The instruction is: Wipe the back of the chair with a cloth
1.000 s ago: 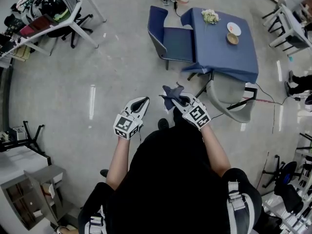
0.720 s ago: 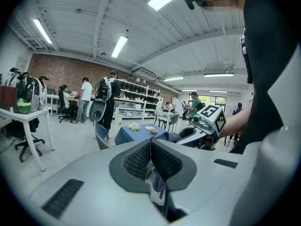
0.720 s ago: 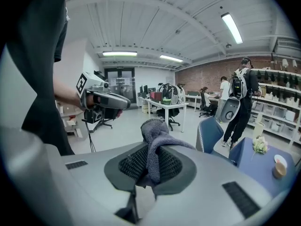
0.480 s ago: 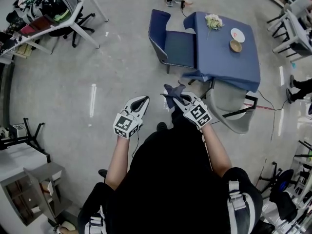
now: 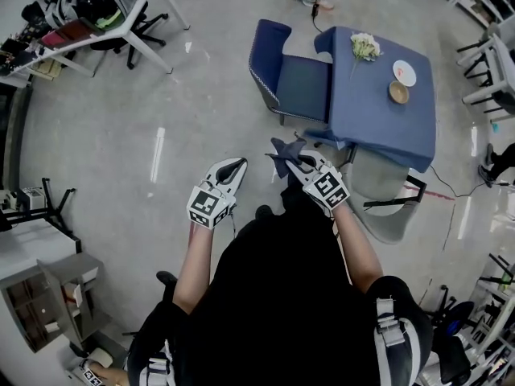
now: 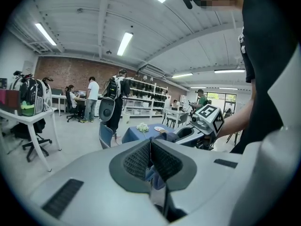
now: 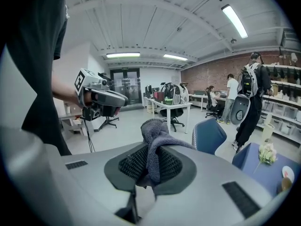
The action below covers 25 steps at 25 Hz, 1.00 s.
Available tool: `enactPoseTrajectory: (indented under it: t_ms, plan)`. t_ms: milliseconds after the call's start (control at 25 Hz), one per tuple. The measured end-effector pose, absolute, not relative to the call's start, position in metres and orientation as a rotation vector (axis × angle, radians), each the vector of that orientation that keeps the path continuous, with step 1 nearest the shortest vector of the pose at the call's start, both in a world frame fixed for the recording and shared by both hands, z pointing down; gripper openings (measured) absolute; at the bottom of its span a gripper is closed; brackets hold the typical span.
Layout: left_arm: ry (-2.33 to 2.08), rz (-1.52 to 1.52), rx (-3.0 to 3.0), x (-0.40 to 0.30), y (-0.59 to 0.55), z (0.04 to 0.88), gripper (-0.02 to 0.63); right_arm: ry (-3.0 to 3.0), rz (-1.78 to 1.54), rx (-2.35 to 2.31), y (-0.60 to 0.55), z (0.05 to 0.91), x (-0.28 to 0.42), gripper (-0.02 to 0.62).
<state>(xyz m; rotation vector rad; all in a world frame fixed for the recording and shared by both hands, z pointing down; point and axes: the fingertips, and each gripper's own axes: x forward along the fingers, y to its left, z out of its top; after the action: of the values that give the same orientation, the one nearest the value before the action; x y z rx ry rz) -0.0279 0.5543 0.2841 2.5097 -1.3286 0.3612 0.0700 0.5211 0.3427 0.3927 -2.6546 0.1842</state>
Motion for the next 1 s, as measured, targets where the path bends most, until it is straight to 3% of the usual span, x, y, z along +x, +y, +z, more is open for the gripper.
enactPoseTrajectory:
  t_ms: [1000]
  plan:
    - [-1.477, 0.364, 2.4, 0.039, 0.418, 0.291, 0.025, -2.685, 0.187, 0.227, 0.379, 0.352, 0.131, 0.061]
